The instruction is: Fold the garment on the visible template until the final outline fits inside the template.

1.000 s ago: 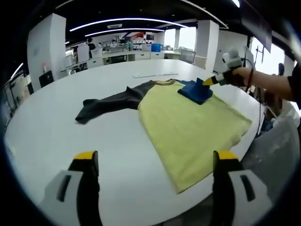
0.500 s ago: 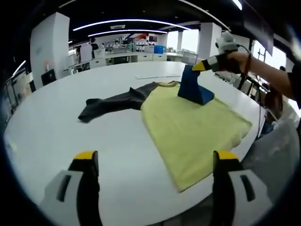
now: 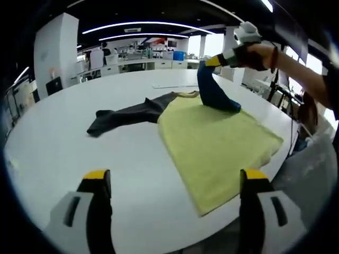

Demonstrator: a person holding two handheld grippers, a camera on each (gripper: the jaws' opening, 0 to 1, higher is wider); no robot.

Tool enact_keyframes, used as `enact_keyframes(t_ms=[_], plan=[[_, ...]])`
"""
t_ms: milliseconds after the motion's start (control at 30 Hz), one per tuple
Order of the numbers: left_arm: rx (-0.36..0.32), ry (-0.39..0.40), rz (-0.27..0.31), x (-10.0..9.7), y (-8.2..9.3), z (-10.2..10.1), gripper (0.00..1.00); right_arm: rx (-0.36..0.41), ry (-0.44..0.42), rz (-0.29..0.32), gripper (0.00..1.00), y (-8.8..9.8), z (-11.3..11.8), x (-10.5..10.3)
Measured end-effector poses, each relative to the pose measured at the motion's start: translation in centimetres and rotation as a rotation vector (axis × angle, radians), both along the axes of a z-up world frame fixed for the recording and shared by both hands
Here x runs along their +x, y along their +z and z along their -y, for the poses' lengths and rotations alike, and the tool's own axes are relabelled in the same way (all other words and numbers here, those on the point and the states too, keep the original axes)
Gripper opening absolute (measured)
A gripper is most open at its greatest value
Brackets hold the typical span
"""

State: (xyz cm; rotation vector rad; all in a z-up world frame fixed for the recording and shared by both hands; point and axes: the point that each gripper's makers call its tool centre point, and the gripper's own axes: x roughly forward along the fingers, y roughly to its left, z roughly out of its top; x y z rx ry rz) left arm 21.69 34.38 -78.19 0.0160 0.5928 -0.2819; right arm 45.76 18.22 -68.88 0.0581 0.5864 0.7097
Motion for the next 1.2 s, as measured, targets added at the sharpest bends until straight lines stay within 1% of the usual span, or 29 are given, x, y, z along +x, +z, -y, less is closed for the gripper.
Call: enact_keyframes(t_ms=[133,267,333,500,633,733,800,967,1033,1100,1200], plan=[[-0.003,0.0,-0.001,0.0,0.0,0.0,0.99,-0.011,-0.024,0.02,0.0,0.1,-0.5,0.7],[-0.006,-0.001,-0.003,0.0,-0.1,0.0,0.99,-0.016,-0.038,0.022,0.0,0.0,-1.2,1.2],[-0.008,-0.003,-0.007,0.0,-0.2,0.1,0.99,-0.032,-0.043,0.035,0.0,-0.1,-1.4,1.6],[-0.009,-0.002,-0.006,0.0,-0.2,0.1,0.99,-0.063,-0.032,0.019,0.0,-1.4,-2.1,1.5],[-0.011,0.002,-0.005,0.0,-0.2,0.0,0.99,-0.075,-0.027,0.018,0.0,-1.9,-2.6,1.3],[-0.014,0.002,-0.008,-0.1,-0.2,0.1,0.99,-0.085,-0.017,0.032,0.0,-1.9,-3.2,1.5],[-0.013,0.001,-0.007,-0.1,-0.2,0.1,0.99,-0.101,-0.017,0.051,0.0,-1.7,-3.2,2.2],[-0.013,0.002,-0.007,0.0,-0.2,0.1,0.99,-0.097,-0.021,0.059,0.0,-1.0,-3.4,3.1],[-0.013,0.003,-0.005,0.0,-0.2,0.1,0.99,-0.11,-0.011,0.059,0.0,-1.4,-3.8,3.0],[-0.014,0.004,-0.005,0.0,-0.2,0.1,0.99,-0.132,0.004,0.051,0.0,-2.2,-4.2,2.7],[-0.015,0.005,-0.005,0.0,-0.2,0.1,0.99,-0.14,0.01,0.042,0.0,-3.2,-4.6,2.3]])
